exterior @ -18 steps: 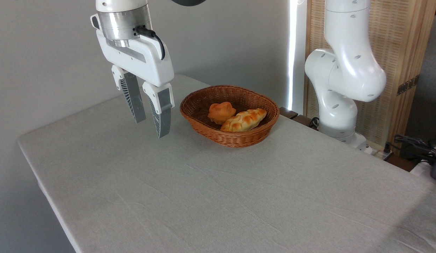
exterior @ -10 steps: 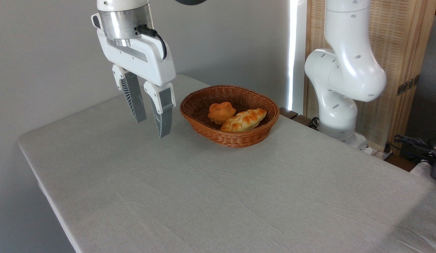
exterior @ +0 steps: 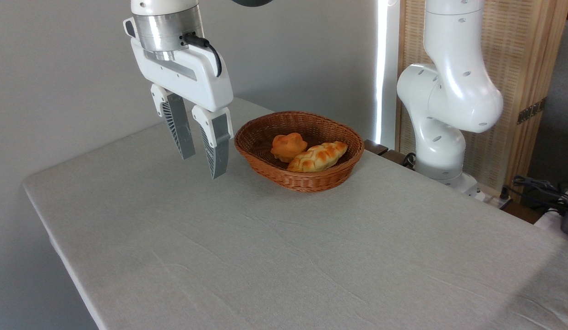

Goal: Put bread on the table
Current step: 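Move the open gripper toward the wicker basket, then lower the open gripper over the small round orange roll in the basket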

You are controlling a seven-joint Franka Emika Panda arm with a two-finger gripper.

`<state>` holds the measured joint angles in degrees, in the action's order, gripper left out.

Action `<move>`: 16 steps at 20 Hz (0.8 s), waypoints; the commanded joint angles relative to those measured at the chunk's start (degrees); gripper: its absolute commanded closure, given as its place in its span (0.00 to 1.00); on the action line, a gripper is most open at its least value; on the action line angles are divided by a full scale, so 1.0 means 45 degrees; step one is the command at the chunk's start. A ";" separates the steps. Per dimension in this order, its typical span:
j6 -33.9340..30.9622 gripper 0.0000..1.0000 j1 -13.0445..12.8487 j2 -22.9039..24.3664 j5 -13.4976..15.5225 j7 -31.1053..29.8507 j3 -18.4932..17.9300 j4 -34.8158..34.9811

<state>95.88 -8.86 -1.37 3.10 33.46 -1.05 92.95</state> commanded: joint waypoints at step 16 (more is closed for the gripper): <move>0.0627 0.00 -0.0083 0.6005 0.1790 -0.0013 0.2904 0.7054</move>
<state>97.62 -9.38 18.30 8.87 33.33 8.86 116.31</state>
